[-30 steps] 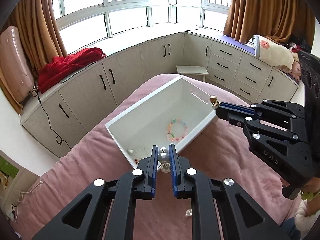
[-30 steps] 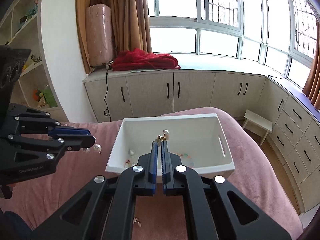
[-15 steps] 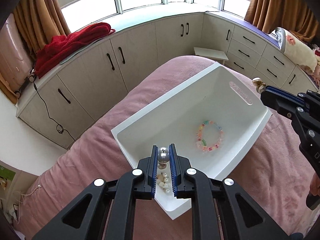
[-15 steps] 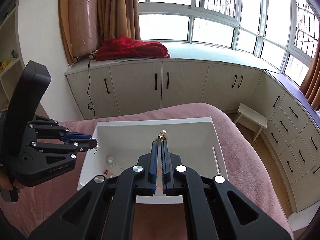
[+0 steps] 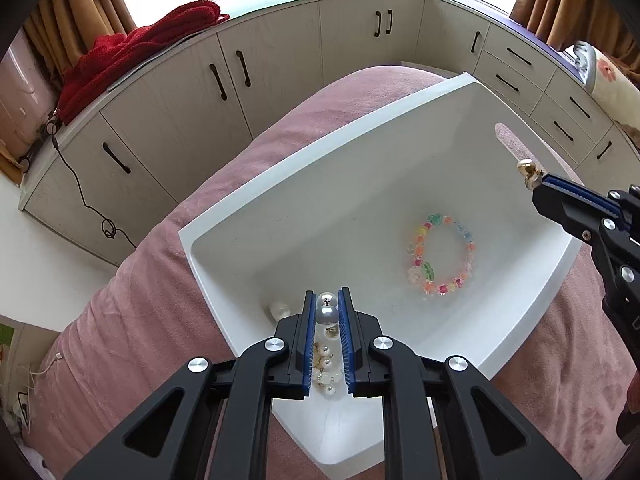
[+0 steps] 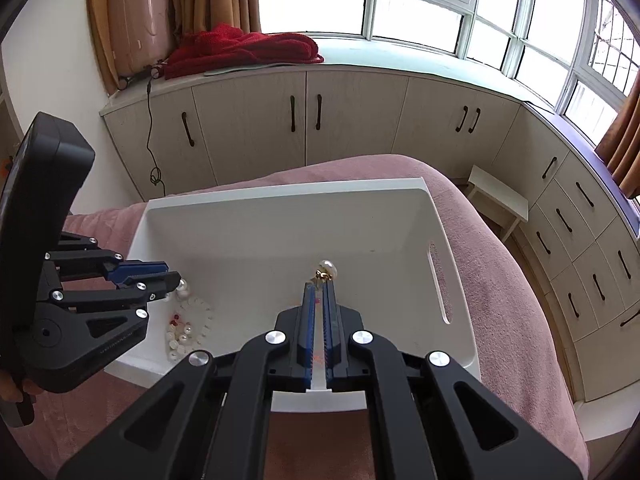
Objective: Organize jewelry
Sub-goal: 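Carry both held earrings over the white box, then open both grippers to drop the earrings into the box, then move both open grippers back over the silver pieces on the bed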
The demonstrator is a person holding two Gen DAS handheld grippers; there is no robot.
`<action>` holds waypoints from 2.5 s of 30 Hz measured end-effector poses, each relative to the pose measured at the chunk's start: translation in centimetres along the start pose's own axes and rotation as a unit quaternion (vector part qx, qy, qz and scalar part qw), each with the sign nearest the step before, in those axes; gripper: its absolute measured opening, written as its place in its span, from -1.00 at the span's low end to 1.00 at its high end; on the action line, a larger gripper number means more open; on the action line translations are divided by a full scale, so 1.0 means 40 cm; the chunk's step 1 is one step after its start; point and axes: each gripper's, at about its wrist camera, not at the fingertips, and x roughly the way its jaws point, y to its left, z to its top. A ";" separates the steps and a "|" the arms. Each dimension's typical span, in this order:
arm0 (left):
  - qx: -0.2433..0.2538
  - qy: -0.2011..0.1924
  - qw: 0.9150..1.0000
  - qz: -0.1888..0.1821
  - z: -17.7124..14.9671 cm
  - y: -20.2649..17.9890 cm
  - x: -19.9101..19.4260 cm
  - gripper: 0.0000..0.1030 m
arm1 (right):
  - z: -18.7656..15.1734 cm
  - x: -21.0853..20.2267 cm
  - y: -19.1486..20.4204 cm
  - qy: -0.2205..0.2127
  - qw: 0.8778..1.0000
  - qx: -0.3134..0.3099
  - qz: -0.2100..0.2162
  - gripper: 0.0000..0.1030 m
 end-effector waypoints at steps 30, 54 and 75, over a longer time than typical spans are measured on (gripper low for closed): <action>-0.033 -0.145 0.987 0.052 -0.063 0.018 -0.357 0.42 | 0.011 -0.361 0.032 -0.156 0.987 -0.022 -0.027 0.34; 0.002 -0.163 0.986 -0.027 -0.490 -0.134 -0.402 0.80 | -0.374 -0.480 0.067 -0.146 0.989 0.009 0.012 0.58; 0.024 -0.059 0.997 -0.052 -0.587 -0.218 -0.096 0.80 | -0.428 -0.198 0.092 -0.023 0.997 0.036 0.071 0.50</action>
